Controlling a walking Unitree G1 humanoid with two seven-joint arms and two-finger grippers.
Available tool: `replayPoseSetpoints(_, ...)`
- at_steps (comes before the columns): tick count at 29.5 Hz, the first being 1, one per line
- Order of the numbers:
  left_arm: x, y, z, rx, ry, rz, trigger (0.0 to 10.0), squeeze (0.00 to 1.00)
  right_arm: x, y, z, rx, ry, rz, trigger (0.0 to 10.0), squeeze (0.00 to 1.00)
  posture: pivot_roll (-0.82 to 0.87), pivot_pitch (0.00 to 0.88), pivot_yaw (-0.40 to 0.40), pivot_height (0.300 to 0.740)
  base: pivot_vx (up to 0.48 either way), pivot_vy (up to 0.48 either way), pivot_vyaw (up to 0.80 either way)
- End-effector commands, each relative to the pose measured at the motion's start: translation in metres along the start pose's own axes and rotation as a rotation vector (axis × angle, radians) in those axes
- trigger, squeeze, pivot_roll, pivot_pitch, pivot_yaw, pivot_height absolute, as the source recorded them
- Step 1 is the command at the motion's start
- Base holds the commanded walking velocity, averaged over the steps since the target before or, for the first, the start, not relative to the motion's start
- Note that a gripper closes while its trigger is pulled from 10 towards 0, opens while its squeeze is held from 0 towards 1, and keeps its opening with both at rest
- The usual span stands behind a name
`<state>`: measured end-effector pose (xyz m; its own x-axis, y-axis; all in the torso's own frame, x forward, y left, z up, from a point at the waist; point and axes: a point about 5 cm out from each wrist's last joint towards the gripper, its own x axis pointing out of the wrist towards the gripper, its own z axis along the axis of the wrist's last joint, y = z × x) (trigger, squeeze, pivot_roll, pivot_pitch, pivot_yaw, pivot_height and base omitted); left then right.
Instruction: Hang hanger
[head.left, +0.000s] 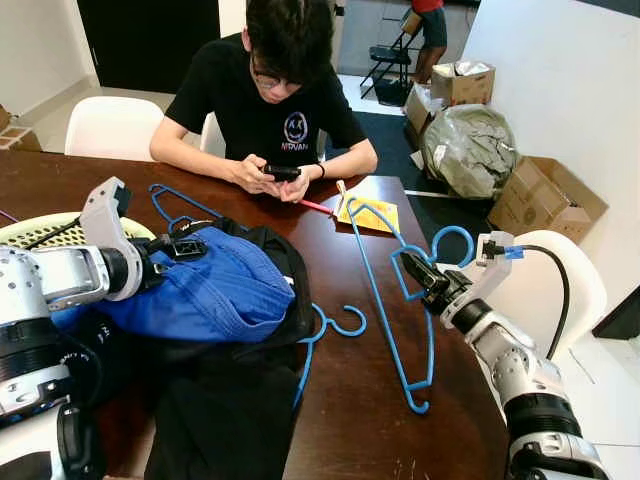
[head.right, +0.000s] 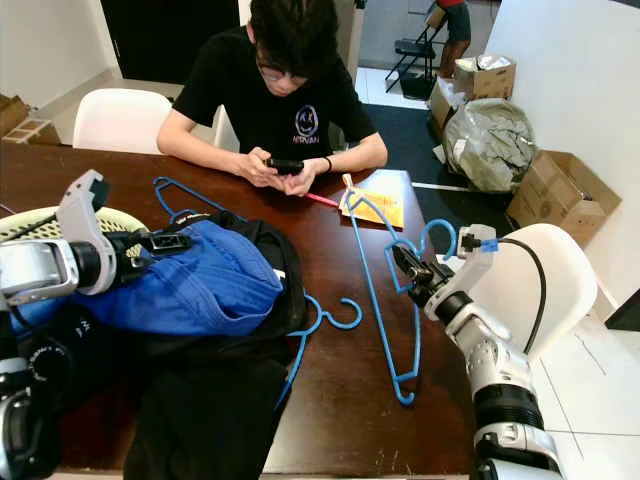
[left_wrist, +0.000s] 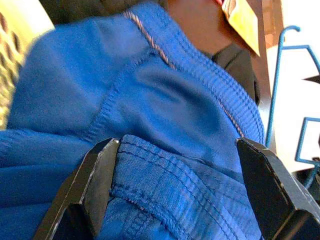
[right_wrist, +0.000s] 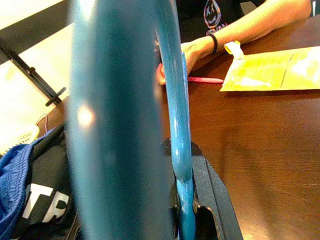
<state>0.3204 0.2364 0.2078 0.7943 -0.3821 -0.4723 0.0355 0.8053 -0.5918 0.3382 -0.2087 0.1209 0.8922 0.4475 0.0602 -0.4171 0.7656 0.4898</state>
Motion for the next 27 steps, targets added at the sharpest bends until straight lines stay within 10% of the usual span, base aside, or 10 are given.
replayPoseSetpoints(1, 0.005, 0.003, -0.009, -0.023, 0.047, -0.011, 10.0, 0.0, -0.005, -0.004, -0.004, -0.003, 0.011, -0.023, 10.0, 0.0, 0.08, 0.0, -0.069, 0.74, 0.0, 0.0, 0.0)
replayPoseSetpoints(8, 0.006, 0.006, -0.014, -0.04, 0.066, -0.018, 10.0, 0.0, -0.006, -0.004, -0.005, -0.004, 0.012, -0.024, 10.0, 0.0, 0.08, 0.0, -0.071, 0.74, 0.0, 0.0, 0.0)
replayPoseSetpoints(9, 0.007, 0.006, -0.016, -0.051, 0.07, -0.029, 2.5, 0.0, -0.006, -0.004, -0.005, -0.004, 0.013, -0.025, 10.0, 0.0, 0.08, 0.0, -0.071, 0.74, 0.0, 0.0, 0.0)
replayPoseSetpoints(10, 0.008, 0.006, -0.019, -0.058, 0.075, -0.039, 0.0, 0.0, -0.006, -0.005, -0.005, -0.004, 0.013, -0.026, 10.0, 0.0, 0.08, 0.0, -0.071, 0.74, 0.0, 0.0, 0.0)
replayPoseSetpoints(27, 0.004, 0.0, -0.012, -0.064, 0.002, -0.088, 0.0, 0.0, -0.007, -0.006, -0.004, -0.002, 0.011, -0.029, 10.0, 0.0, 0.08, 0.0, -0.074, 0.74, 0.0, 0.0, 0.0)
